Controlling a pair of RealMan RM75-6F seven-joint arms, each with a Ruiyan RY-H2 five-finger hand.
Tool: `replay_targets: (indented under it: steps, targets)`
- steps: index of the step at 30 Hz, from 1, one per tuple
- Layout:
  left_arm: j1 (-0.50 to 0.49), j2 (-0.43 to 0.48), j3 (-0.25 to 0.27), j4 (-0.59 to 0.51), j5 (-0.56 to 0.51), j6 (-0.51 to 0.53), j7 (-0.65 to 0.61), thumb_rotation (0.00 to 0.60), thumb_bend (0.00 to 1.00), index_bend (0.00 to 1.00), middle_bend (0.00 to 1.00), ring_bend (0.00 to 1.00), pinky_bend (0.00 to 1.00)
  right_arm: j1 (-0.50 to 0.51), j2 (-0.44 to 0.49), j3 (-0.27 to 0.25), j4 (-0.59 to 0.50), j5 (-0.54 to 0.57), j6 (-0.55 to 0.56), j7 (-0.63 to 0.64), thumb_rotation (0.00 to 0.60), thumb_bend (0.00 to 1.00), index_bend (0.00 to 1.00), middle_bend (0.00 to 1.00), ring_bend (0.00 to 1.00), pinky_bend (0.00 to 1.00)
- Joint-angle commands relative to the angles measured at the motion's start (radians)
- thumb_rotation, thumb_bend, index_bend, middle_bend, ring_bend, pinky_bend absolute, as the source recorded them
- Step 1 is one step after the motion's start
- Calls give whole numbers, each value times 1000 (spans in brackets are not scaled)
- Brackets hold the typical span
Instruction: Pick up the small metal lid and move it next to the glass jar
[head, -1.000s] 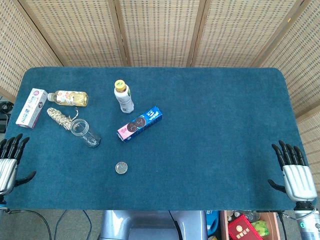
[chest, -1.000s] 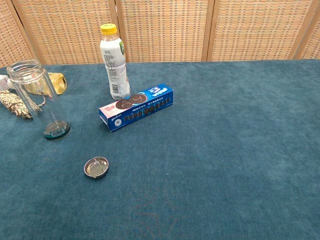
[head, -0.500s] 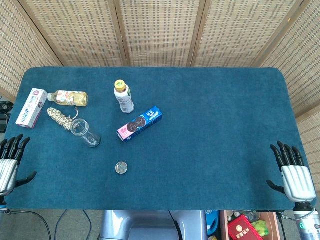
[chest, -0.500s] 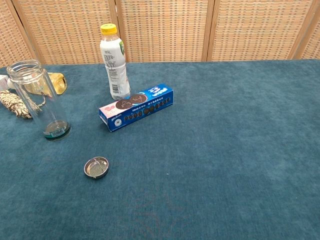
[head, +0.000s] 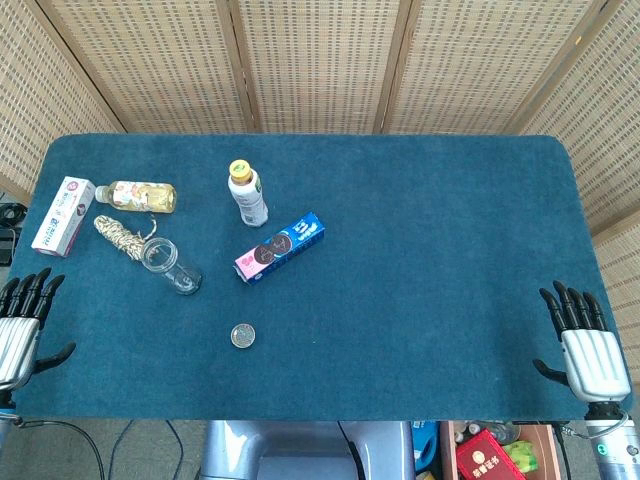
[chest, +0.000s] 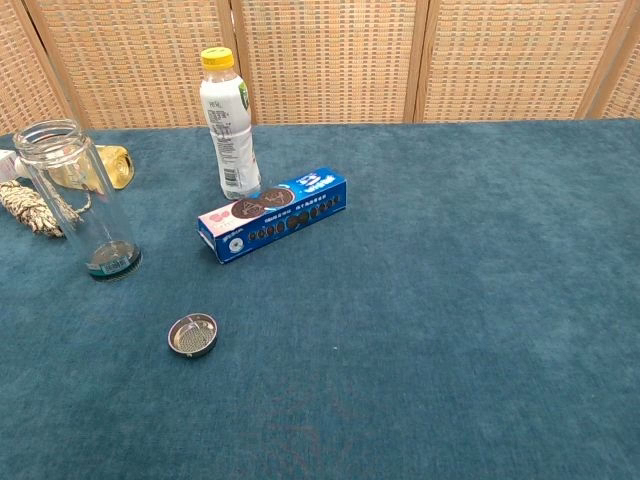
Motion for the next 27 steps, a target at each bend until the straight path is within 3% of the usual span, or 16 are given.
replay_targets:
  steps: [1, 14, 23, 27]
  targets:
    - [2, 1, 2, -3, 9, 6, -3, 600, 203, 0, 0, 0, 0, -1, 1, -1, -1, 0, 1, 2, 600, 19, 0, 0, 0, 0]
    - [-62, 42, 8, -45, 132, -22, -17, 600, 208, 0, 0, 0, 0, -5, 3, 2, -6, 8, 6, 1, 600, 19, 0, 0, 0, 0]
    - [-194, 73, 18, -90, 230, -175, -47, 600, 209, 2, 0, 0, 0, -6, 4, 5, -6, 16, 5, 4, 600, 18, 0, 0, 0, 0]
    - [-243, 46, 18, -93, 232, -247, -32, 600, 209, 83, 0, 0, 0, -6, 4, 6, -5, 18, 4, 7, 600, 18, 0, 0, 0, 0]
